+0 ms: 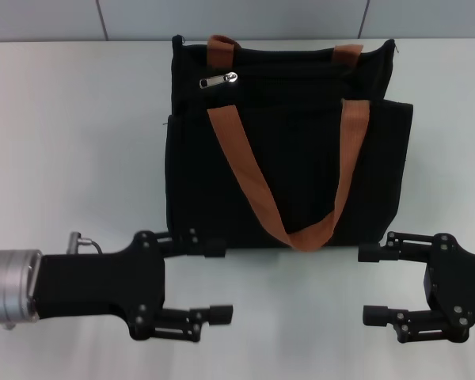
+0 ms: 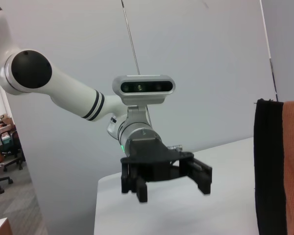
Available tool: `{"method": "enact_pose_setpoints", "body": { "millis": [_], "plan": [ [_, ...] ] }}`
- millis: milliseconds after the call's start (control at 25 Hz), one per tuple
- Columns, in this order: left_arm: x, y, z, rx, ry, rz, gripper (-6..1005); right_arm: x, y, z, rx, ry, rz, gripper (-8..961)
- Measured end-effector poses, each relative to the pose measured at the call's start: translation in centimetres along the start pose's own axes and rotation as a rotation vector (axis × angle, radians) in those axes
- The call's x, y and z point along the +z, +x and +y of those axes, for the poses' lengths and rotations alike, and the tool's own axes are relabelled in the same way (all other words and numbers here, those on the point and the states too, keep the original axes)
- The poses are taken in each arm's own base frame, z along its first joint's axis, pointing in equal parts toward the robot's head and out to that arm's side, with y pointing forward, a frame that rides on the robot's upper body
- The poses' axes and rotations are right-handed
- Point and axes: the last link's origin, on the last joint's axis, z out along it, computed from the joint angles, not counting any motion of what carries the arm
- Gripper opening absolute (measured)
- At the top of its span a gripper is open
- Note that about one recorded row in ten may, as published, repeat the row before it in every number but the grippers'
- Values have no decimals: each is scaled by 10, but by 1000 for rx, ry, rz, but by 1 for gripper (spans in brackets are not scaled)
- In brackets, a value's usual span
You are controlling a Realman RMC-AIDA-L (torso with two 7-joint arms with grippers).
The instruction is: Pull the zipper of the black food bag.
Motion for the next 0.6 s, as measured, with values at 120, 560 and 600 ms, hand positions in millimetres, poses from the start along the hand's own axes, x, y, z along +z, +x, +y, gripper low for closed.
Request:
{"method": "enact_pose_setpoints", "body": {
  "millis": [120,560,600],
  "plan": [
    [-8,8,-2,12,49,74,827,-2,0,0,2,12,-10,761],
    [-64,27,-30,77,475,307,826,-6,3,3,13,46,-31,748],
    [-66,27,-33,76,498,307,826,-7,4,4,16,50,-33,747]
  ]
}}
